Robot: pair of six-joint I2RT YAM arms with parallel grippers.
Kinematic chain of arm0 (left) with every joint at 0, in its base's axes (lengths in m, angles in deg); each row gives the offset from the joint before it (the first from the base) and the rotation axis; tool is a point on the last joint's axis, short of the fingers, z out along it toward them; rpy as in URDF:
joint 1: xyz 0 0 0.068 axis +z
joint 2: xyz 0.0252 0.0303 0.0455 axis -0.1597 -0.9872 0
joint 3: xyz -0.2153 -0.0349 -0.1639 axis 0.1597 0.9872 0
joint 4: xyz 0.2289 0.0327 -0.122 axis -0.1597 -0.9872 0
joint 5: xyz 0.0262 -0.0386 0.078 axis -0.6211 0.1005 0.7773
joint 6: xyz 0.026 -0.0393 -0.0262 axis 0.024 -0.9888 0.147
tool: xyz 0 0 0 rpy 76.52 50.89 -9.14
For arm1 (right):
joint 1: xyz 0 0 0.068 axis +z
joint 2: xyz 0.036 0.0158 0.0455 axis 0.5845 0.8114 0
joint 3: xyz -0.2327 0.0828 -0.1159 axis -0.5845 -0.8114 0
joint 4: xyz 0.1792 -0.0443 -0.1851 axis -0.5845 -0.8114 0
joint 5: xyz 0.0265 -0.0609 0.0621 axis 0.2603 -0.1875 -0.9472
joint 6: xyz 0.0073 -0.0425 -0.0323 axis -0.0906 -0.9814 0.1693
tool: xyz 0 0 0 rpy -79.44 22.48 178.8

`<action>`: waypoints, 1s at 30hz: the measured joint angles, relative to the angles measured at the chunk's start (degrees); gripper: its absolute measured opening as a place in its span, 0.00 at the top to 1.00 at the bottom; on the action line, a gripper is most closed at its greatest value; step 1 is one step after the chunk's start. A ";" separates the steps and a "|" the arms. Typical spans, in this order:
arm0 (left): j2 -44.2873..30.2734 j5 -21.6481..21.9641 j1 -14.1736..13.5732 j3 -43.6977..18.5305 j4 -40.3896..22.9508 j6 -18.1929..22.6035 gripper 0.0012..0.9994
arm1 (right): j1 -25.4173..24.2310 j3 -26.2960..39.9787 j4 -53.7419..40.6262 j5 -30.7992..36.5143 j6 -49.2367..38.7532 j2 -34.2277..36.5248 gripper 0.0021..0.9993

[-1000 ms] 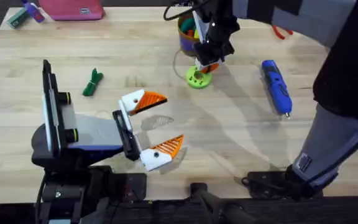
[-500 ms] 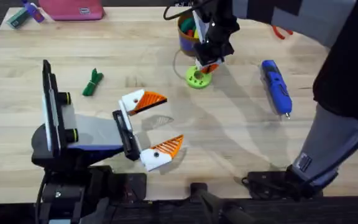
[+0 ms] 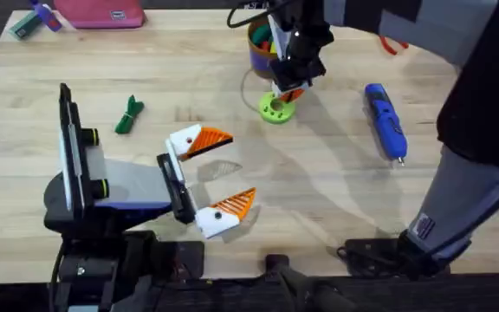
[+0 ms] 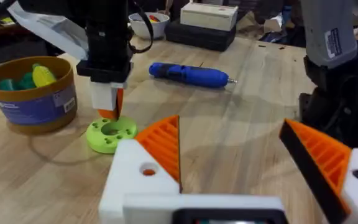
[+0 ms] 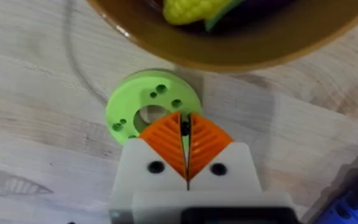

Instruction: Pick up the gripper from the table and insert it into the empty holder that is missing its gripper. Then pick up a screw, insert it into the mounting hole, and use the screwdriver to tighten it. Finally, clean up the table by picking up the vegetable and placing it into the bucket.

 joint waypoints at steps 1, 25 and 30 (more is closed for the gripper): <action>-0.01 0.01 0.00 0.00 0.00 -0.01 0.01 | 0.02 0.00 -0.08 0.00 -0.01 -0.16 1.00; -0.01 0.00 0.00 0.00 0.00 -0.02 0.01 | 0.76 6.38 -13.69 0.15 -0.88 -11.93 1.00; -0.02 0.00 0.00 0.00 0.00 -0.02 0.01 | 3.49 17.39 -20.64 0.47 -1.99 -12.37 1.00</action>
